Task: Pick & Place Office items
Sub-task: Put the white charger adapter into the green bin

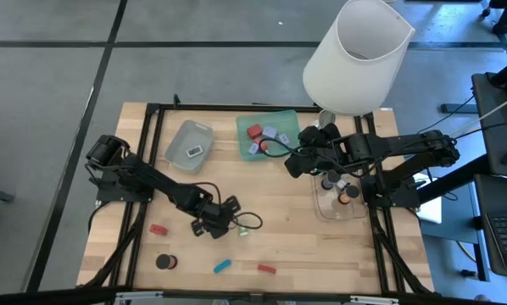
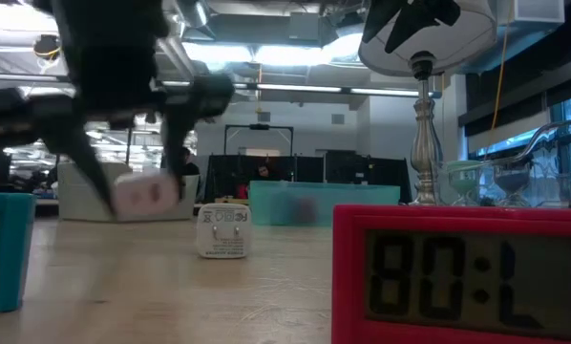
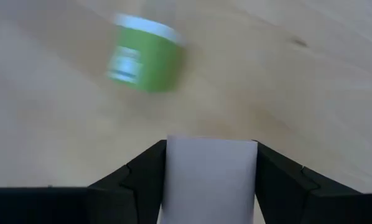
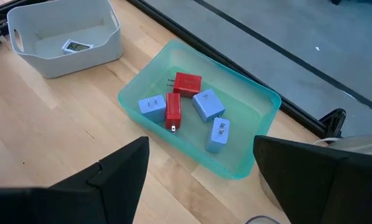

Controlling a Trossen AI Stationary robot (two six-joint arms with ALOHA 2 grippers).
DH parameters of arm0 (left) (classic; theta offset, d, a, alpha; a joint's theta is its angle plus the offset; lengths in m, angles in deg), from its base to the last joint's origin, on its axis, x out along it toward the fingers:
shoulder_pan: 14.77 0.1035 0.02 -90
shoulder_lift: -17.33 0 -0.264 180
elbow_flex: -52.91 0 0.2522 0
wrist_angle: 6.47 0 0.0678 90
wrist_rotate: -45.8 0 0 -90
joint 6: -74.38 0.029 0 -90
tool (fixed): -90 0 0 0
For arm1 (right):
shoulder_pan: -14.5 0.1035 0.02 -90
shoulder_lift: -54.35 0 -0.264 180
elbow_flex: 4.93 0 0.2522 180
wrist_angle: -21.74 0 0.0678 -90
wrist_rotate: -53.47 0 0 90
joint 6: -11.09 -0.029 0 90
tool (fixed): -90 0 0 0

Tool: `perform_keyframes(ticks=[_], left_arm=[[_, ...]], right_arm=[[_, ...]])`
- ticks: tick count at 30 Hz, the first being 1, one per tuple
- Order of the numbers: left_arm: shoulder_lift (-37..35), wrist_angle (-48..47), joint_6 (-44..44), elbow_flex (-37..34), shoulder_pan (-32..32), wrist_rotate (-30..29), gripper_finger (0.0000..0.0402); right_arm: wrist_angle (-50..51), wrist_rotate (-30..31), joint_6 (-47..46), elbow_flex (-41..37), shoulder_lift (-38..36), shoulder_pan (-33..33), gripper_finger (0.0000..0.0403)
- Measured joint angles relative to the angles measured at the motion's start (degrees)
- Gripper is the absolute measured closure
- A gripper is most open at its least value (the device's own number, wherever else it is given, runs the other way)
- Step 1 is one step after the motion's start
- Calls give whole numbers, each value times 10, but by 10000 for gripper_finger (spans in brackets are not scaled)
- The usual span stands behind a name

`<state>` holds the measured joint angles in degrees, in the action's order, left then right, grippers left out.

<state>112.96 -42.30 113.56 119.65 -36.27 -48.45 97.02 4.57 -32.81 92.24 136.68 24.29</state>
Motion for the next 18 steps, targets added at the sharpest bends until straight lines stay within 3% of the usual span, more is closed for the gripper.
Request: perform_keyframes(ticks=[8,18], left_arm=[[-5,61,13,37,21,-139,203],[-5,279,2,41,149,-192,203]], right_arm=[[0,-27,31,0,0,1,112],[0,-31,74,0,0,1,112]])
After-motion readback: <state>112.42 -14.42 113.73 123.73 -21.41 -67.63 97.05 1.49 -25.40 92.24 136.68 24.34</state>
